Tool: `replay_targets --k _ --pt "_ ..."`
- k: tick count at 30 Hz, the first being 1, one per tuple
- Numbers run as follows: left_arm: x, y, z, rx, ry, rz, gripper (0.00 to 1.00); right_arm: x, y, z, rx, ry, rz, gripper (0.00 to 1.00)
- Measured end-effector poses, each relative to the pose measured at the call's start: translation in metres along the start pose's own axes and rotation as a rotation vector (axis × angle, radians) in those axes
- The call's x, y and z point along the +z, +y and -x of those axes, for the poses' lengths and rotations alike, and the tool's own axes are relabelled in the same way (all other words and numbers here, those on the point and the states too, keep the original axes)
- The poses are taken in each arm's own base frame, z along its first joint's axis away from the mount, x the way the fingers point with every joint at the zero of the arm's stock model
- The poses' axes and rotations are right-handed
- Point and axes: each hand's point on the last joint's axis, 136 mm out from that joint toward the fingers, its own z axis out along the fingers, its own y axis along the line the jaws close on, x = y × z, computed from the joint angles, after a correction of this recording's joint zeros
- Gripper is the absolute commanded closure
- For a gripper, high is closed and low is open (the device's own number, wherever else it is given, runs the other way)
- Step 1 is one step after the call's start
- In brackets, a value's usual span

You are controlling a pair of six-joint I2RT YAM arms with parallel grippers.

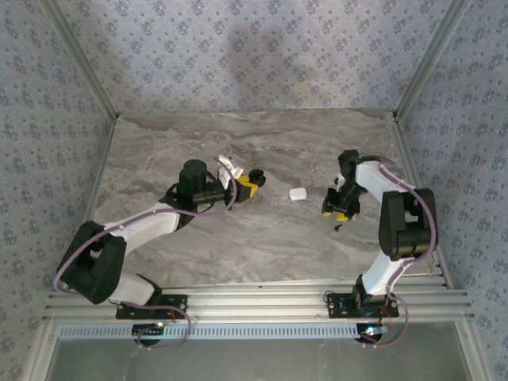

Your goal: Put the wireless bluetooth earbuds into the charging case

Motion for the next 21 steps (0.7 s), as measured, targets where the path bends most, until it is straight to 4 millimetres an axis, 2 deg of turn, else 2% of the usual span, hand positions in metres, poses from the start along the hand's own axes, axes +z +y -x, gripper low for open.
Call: replay_targets --k 9,21 --pt "0.0 0.0 0.0 0.0 0.0 0.0 0.85 0.012 -0.007 0.002 -0.022 0.036 -0.038 0.55" --pt "-0.001 0.002 0.0 -0.002 -0.001 0.006 0.85 0.015 -0.02 -0.015 -0.035 0.113 -0.109 0.56"
